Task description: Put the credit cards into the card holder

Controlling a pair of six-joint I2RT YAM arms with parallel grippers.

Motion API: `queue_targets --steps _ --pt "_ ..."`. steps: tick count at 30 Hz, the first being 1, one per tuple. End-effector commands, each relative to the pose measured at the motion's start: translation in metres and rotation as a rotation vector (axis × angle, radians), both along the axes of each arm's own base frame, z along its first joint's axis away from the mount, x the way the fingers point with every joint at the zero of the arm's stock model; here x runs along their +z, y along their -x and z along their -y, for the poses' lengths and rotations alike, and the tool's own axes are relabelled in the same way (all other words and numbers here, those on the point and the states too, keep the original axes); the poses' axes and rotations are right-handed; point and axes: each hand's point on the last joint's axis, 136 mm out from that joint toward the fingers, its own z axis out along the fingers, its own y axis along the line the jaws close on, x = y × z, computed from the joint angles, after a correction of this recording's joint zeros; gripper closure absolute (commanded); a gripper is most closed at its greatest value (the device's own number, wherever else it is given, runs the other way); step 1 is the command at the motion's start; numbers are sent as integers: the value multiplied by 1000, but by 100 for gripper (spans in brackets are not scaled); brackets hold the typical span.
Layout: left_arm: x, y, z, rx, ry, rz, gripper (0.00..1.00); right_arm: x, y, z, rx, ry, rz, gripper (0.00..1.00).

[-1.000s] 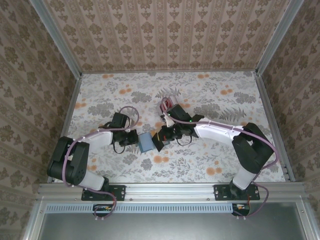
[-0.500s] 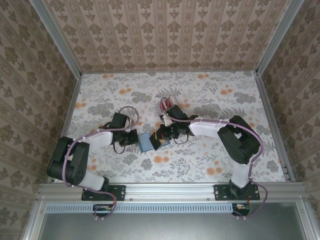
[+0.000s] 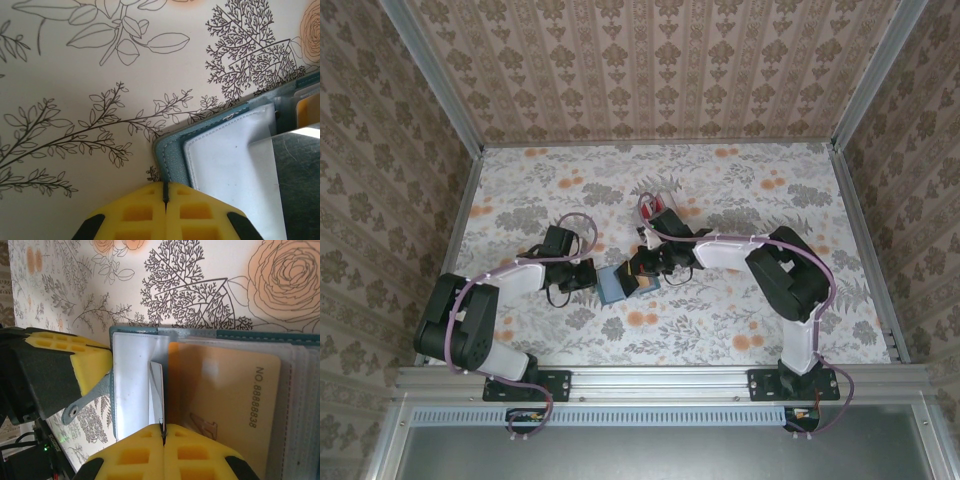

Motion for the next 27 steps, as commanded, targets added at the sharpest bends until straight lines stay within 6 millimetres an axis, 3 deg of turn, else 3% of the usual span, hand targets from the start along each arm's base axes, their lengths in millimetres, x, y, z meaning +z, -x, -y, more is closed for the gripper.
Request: queue_targets --steps 1,15,27 --pt "-20 9 -14 37 -56 -50 96 -4 -13 -1 -31 16 23 99" --pt "-20 8 -11 37 -45 -50 97 -21 -16 -7 -53 42 50 99" --pt "-23 9 -10 34 -44 -54 97 -25 -2 -18 -56 89 80 99"
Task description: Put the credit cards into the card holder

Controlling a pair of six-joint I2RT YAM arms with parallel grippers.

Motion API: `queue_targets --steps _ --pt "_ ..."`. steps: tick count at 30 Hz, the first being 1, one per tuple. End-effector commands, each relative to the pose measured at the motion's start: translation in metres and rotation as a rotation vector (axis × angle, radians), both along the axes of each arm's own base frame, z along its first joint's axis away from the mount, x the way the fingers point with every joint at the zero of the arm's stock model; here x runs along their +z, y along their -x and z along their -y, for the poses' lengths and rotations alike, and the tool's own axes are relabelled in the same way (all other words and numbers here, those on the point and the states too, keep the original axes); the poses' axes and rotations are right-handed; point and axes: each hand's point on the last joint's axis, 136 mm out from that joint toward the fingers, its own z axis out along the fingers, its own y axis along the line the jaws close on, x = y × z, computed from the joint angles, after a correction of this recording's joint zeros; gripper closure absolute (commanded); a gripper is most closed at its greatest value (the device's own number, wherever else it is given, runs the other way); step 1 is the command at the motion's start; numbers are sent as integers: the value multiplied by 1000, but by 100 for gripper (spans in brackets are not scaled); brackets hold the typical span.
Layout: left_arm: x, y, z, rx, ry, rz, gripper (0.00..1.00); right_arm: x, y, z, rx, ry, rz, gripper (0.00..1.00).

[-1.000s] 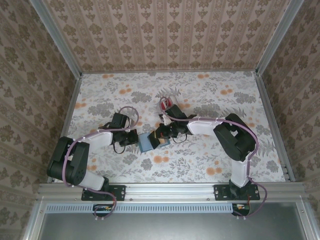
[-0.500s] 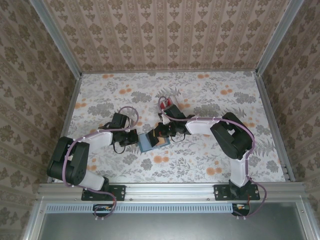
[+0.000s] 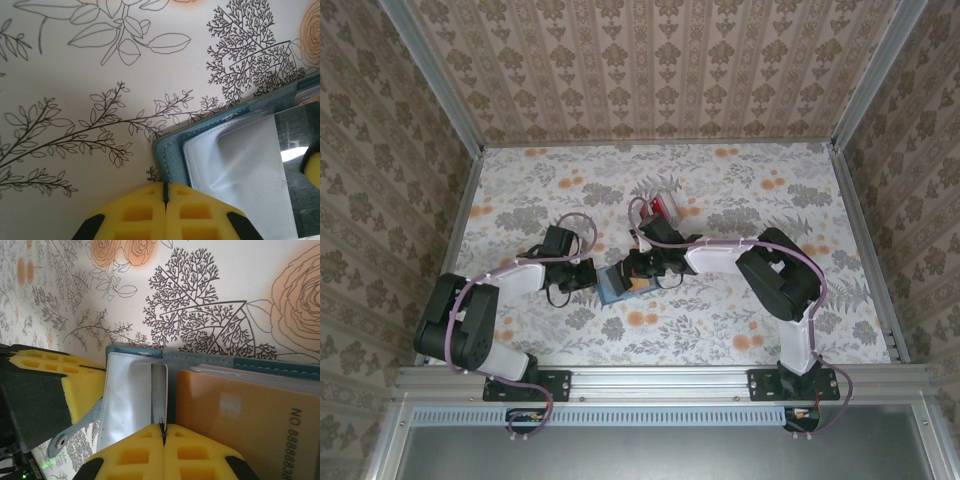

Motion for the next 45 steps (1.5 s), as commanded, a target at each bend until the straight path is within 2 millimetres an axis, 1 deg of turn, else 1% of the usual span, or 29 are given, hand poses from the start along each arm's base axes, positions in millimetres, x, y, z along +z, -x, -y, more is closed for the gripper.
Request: queue_targets --steps 1,4,9,12,15,18,20,22,24,28,32,35,37,41,42,45 --pt "-22 9 -9 24 -49 -49 97 -15 2 -1 -33 48 1 98" --pt "-23 9 -10 24 -49 -50 97 -16 6 -6 -47 36 -10 98" --pt "-24 9 -8 24 -45 -50 97 -19 5 -6 -104 5 -36 97" --pt "-22 9 -7 23 -37 -48 97 -20 8 -7 -112 21 -29 94" --pt "-22 10 -9 26 -42 -45 97 -20 13 -9 -95 50 -17 93" --pt "-22 9 -9 27 -44 -42 97 -18 16 -6 -79 89 3 87" --pt "-22 9 -9 27 -45 -44 97 -16 17 -1 -79 112 18 84" --pt "-22 9 -9 27 -45 -44 97 -11 16 6 -78 147 42 76" --pt "-21 9 -9 27 -47 -41 97 -5 15 12 -76 176 66 72" --pt "-20 9 -10 27 -51 -41 97 13 12 19 -66 214 114 67" --pt "-18 7 -9 32 -46 -37 97 22 11 23 -48 240 135 62" --pt "-16 7 -8 30 -42 -31 97 25 10 23 -39 251 141 63" --pt "-16 7 -9 32 -45 -29 97 23 10 21 -35 254 135 66" --pt "-15 9 -10 33 -46 -31 97 16 11 18 -26 253 114 81" --pt "-15 9 -10 32 -46 -31 97 15 12 19 -24 258 110 83" --pt "-14 9 -11 34 -48 -28 97 11 14 22 -22 275 102 83"
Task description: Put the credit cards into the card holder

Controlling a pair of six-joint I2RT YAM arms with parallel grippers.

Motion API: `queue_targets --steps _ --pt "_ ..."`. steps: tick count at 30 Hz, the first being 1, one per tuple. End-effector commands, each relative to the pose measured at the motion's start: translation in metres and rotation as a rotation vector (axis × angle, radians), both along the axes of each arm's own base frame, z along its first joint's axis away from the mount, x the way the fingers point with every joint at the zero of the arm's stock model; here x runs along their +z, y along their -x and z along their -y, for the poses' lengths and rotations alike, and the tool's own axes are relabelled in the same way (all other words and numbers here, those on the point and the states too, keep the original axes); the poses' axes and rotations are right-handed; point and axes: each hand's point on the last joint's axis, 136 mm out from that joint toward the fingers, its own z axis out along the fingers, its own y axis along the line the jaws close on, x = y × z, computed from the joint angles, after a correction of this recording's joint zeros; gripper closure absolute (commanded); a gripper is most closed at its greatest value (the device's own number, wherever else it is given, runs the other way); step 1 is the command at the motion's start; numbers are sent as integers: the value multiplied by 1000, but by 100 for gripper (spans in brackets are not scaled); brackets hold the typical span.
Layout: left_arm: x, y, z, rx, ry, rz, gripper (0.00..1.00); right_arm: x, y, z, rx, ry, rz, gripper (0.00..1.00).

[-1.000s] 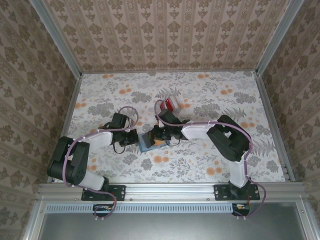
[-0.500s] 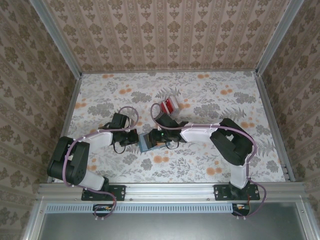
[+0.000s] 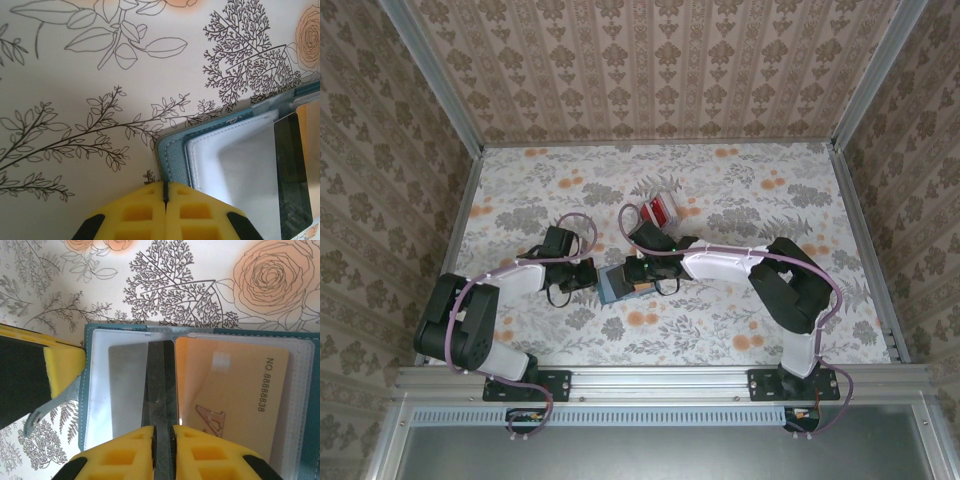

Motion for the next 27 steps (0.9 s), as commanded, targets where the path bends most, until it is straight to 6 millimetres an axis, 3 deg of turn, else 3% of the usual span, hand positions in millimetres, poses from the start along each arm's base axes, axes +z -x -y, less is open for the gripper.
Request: queue_targets --steps 1,15,27 --pt "-15 11 -11 28 -55 -37 97 -2 1 4 5 40 -9 83" --pt "-19 14 -12 32 -56 -45 97 -18 18 -19 35 23 -35 84" --pt "-19 14 -12 38 -53 -43 97 -10 18 -36 58 -40 -36 84"
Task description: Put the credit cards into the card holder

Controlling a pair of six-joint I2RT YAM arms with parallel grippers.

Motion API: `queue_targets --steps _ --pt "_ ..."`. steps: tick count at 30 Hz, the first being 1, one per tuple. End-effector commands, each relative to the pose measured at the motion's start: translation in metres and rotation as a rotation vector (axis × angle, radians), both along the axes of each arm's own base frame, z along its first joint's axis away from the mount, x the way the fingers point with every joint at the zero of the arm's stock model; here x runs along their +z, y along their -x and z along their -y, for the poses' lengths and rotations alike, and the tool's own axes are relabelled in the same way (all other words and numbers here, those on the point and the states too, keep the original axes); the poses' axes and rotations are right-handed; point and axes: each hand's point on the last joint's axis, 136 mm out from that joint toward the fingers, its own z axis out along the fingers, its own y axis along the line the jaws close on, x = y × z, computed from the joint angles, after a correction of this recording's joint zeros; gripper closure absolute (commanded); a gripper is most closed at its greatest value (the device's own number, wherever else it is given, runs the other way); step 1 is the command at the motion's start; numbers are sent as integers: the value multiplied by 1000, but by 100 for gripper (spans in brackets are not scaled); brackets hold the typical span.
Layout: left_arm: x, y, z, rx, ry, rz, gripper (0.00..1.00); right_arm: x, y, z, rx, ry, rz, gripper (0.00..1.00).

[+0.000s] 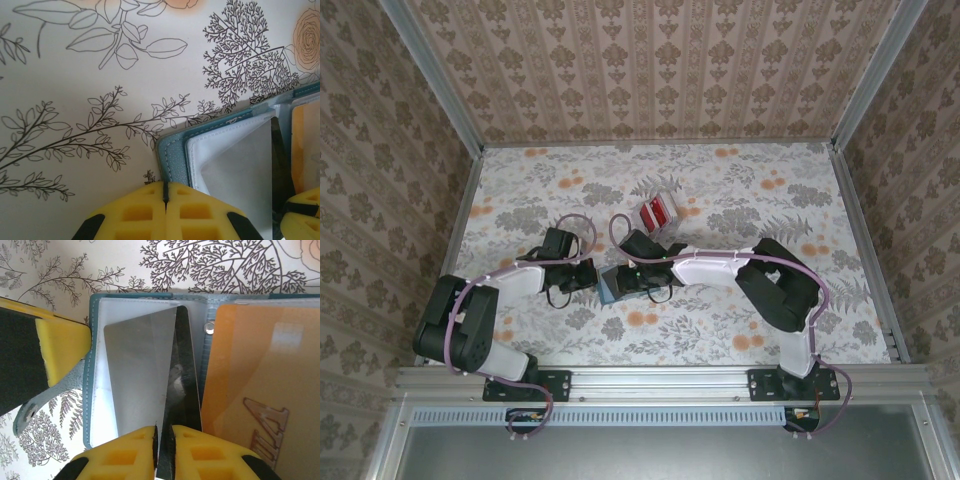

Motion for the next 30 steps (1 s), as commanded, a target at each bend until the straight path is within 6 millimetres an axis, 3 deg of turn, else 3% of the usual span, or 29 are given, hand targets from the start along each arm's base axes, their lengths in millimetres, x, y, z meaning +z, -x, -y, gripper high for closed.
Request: queue_targets --steps 1,9,14,18,30 --pt "-18 14 -12 26 -60 -56 97 7 0 -13 16 -34 1 84" --pt "-20 14 -14 28 -71 -58 97 27 23 10 53 -6 13 83" --pt "-21 11 -13 36 -67 -55 97 14 48 4 101 18 -20 83" --pt "-22 13 -13 32 -69 -57 97 3 57 -9 120 4 -47 83" --pt "-19 15 -13 35 -62 -50 97 -2 22 -25 84 41 54 85"
